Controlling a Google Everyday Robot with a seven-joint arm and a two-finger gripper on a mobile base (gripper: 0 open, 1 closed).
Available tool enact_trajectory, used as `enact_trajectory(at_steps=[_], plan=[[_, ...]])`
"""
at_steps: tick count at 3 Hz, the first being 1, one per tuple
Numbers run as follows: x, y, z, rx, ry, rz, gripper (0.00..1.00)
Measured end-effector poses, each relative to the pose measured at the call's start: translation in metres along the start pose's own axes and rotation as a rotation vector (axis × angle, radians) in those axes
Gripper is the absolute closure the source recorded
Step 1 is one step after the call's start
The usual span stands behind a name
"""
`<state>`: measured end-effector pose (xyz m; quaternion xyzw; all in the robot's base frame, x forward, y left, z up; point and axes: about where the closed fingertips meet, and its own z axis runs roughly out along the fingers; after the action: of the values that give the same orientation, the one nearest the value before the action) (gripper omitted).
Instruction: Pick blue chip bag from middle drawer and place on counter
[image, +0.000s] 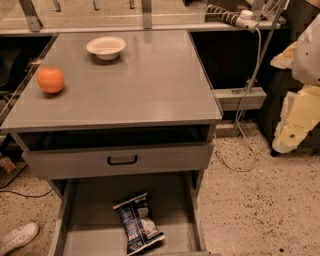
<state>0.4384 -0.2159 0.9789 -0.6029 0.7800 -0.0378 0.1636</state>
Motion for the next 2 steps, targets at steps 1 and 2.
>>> enact_trajectory(at_steps=[1,2], plan=[[0.0,0.0,0.0,0.0,0.0,0.0,0.0],[-0.004,0.023,0.011,-0.03,0.006,-0.001,0.0]])
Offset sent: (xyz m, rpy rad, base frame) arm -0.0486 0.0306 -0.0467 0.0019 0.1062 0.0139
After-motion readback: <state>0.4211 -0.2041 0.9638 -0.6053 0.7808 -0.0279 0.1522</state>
